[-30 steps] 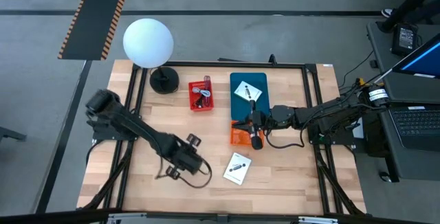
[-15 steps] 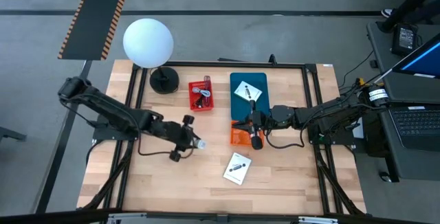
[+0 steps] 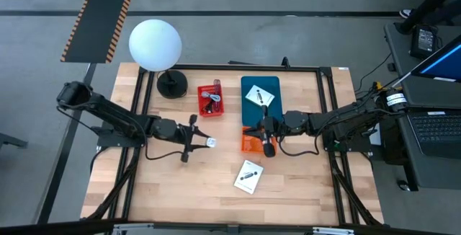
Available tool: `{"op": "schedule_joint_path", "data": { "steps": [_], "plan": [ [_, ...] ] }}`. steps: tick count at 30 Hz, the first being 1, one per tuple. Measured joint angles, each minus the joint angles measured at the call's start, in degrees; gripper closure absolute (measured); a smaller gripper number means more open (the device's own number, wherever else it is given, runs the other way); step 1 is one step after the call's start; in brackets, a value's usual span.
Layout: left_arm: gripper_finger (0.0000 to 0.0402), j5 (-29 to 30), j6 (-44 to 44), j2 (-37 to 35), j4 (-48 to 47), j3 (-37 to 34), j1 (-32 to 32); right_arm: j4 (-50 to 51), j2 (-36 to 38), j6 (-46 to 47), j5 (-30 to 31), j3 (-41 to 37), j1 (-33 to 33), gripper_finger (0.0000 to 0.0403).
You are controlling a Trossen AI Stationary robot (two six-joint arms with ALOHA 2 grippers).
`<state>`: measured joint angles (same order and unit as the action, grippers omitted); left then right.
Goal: Pick and place items into bin
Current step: Put the green charger adapter into the orange bin
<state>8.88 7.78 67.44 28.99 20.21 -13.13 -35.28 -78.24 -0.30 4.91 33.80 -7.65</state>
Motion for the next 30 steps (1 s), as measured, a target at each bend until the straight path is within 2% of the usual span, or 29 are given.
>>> {"op": "schedule_joint_path", "data": {
  "steps": [9,17,24,30],
  "plan": [
    [0.0265,0.2,2.9,0.0,7.48,-0.11,2.48,-2.67,0.0,0.11,-0.02,0.0,-0.27,0.0393],
    [0.0265,0.18,-0.94,0.02,11.23,-0.11,4.78,-8.69,-4.18,-0.86,-0.02,0.0,-0.27,0.0385],
    [0.0265,0.0,-2.89,0.04,13.72,-0.11,6.8,-11.82,-10.18,-2.1,-0.02,4.23,0.14,0.0315],
    [0.0265,-0.06,-3.0,0.39,15.68,-0.11,8.41,-8.24,-13.46,-7.48,-0.04,10.42,1.76,0.0244]
  ]
}}
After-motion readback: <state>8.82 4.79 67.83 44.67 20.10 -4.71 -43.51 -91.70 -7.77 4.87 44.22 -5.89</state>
